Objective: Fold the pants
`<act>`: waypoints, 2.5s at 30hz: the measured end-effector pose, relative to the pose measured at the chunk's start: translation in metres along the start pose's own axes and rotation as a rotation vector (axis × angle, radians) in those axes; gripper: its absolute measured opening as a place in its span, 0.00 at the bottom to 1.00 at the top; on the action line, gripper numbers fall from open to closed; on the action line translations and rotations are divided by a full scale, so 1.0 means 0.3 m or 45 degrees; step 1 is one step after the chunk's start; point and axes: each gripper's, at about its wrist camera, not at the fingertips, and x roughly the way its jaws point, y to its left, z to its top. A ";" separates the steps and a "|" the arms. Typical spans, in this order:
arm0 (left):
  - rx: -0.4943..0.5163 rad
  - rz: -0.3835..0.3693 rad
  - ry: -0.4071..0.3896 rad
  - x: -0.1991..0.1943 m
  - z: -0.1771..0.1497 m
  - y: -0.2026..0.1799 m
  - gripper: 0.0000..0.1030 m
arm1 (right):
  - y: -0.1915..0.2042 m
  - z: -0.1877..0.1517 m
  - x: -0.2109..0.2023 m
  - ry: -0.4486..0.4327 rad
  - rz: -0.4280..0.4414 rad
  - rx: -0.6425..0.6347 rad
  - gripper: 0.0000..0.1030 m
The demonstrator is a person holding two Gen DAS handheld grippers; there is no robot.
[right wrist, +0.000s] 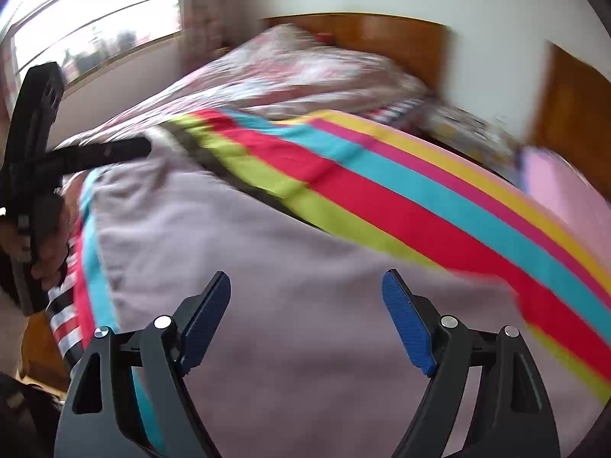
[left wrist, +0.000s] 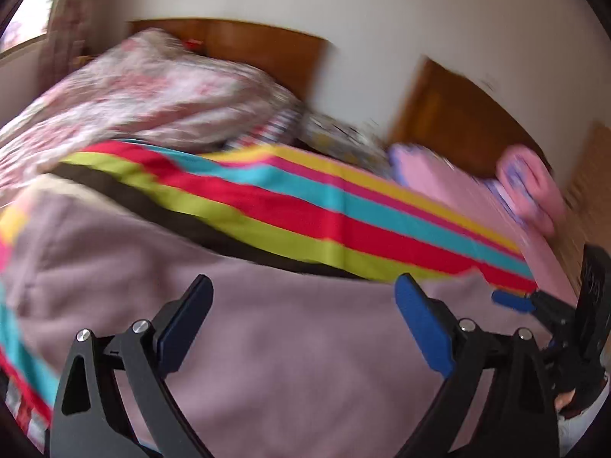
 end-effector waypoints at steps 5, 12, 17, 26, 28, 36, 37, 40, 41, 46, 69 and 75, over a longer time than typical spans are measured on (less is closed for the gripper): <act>0.289 -0.226 0.203 0.204 -0.082 -0.448 0.93 | -0.357 -0.263 -0.261 -0.041 -0.309 0.287 0.77; 0.536 -0.370 0.367 0.316 -0.260 -0.855 0.93 | -0.658 -0.725 -0.610 -0.154 -0.496 0.787 0.71; 0.745 -0.416 0.366 0.329 -0.431 -1.067 0.93 | -0.713 -0.940 -0.631 -0.173 -0.403 1.033 0.57; 0.811 -0.346 0.392 0.366 -0.520 -1.169 0.93 | -0.814 -0.980 -0.591 -0.331 -0.185 1.209 0.54; 0.798 -0.333 0.400 0.370 -0.518 -1.164 0.93 | -0.846 -0.990 -0.584 -0.369 -0.121 1.285 0.55; 0.839 -0.331 0.418 0.363 -0.554 -1.184 0.93 | -0.935 -1.013 -0.563 -0.443 -0.082 1.407 0.34; 0.848 -0.332 0.419 0.362 -0.560 -1.187 0.93 | -0.935 -1.007 -0.559 -0.441 -0.078 1.394 0.33; 0.873 -0.341 0.420 0.358 -0.572 -1.194 0.93 | -0.906 -0.983 -0.559 -0.415 -0.038 1.336 0.32; 0.878 -0.341 0.420 0.357 -0.577 -1.196 0.93 | -0.896 -0.971 -0.561 -0.404 -0.059 1.311 0.32; 0.898 -0.336 0.420 0.362 -0.586 -1.207 0.94 | -0.903 -0.975 -0.554 -0.413 -0.058 1.306 0.22; 0.992 -0.408 0.396 0.289 -0.599 -1.259 0.95 | -0.904 -1.029 -0.581 -0.358 -0.180 1.335 0.10; 0.946 -0.393 0.424 0.301 -0.588 -1.215 0.95 | -0.893 -1.004 -0.611 -0.340 -0.197 1.316 0.25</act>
